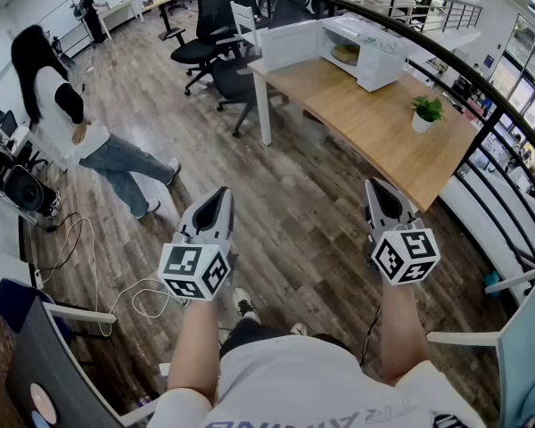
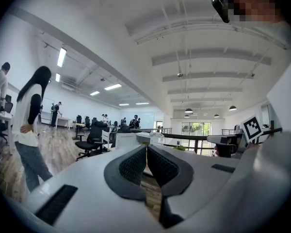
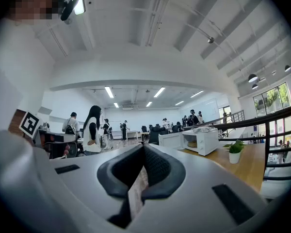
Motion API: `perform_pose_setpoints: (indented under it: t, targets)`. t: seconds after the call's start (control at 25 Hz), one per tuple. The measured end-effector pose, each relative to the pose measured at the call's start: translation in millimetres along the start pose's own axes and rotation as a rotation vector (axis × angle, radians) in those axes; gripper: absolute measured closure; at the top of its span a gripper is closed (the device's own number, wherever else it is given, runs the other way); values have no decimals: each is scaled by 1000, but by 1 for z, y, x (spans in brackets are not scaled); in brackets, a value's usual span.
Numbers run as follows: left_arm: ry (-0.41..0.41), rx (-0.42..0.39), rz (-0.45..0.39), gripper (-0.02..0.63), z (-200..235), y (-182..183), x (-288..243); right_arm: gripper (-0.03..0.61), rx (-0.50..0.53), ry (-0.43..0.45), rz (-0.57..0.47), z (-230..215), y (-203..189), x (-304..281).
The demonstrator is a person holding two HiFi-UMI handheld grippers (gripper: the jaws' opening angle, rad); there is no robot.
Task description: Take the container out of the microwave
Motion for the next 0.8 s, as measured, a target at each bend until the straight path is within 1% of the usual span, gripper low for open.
perform_pose_setpoints:
  t: [0.16,0.44,0.6,0.8]
  targets:
    - [-12,4,-2,578,-9,1,-4,561,6,-10,5,-7,4,7]
    - [-8,20,0,578,-7,-3,-6,561,19,-2,9,-6,3,3]
    - [-3,22,0,578,-6,-4,-9,561,-10,-12,-14,-12,1,2]
    - [-5,43,-3,578,-5,-5,-15,561,-26,3,-30,-16,3,-2]
Point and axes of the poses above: the fingertips, and each gripper's own axes: x backward along the fingers, z to its left, y out of its top, the point moved 7 cm from there along x, backward along the fingers, and after that the axes turned 1 degree about y, right-handed, at the moved point
